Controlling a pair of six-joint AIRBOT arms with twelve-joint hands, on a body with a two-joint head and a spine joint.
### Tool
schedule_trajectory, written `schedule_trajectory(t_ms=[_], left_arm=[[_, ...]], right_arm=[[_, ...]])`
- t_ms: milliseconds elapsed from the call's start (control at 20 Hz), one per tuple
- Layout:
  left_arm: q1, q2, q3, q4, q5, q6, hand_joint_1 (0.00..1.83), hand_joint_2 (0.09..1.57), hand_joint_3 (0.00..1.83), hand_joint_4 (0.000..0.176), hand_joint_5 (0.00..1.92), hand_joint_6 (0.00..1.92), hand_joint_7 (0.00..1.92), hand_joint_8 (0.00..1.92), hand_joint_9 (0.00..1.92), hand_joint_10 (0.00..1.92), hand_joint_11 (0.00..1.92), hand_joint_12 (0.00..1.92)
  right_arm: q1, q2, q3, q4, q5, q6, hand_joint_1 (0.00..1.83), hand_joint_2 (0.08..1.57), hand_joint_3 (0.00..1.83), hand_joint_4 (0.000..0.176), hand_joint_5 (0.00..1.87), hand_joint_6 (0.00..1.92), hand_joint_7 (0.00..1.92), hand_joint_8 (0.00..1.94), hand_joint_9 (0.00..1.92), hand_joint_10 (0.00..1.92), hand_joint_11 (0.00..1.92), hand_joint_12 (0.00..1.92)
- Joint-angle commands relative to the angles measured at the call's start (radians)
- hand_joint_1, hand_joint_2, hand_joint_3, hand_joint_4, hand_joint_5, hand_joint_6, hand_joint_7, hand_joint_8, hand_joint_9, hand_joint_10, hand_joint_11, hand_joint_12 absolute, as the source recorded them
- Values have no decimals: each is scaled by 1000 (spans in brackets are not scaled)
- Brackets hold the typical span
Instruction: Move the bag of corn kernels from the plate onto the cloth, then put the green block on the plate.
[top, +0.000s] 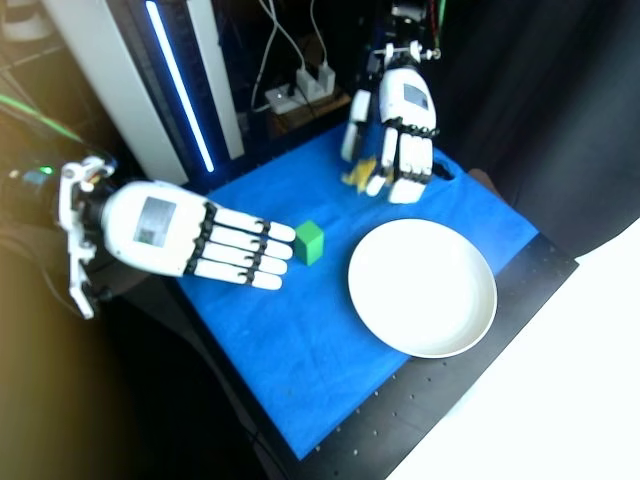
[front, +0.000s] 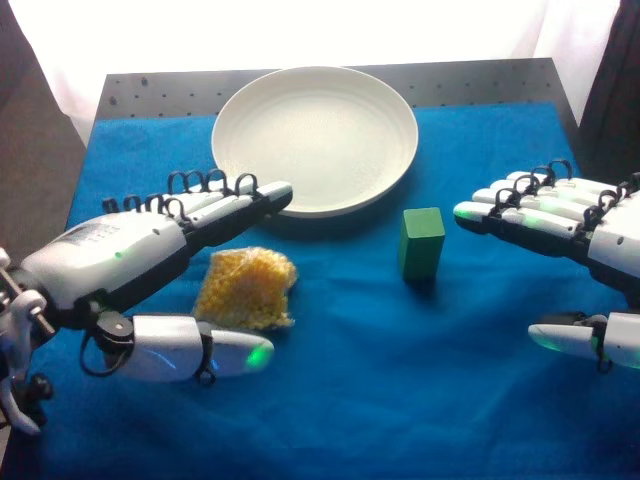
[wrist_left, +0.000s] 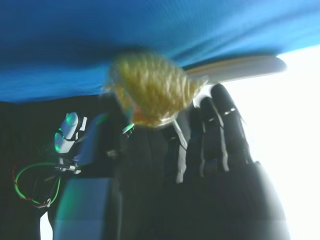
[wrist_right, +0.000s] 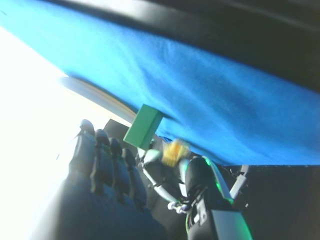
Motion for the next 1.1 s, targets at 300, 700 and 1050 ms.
schedule_trajectory(t_ms=[300,700,1050], left_arm=[[90,46,-40,-110,-341,-1,408,1084,29,157,0,0,0,0,0,0,0,0],[199,50,-72,-255,-505,5,503,1169,19,175,0,0,0,0,0,0,0,0],[219,47,-82,-281,-526,5,505,1152,2,173,10,4,0,0,0,0,0,0]], right_arm=[[5,-3,34,-27,175,59,546,1313,7,0,0,0,0,0,0,0,6,3],[101,-123,136,-43,143,111,633,1306,0,0,0,0,0,0,0,0,0,499],[151,-187,182,-43,121,119,737,1264,0,0,0,0,2,1,21,11,0,460]])
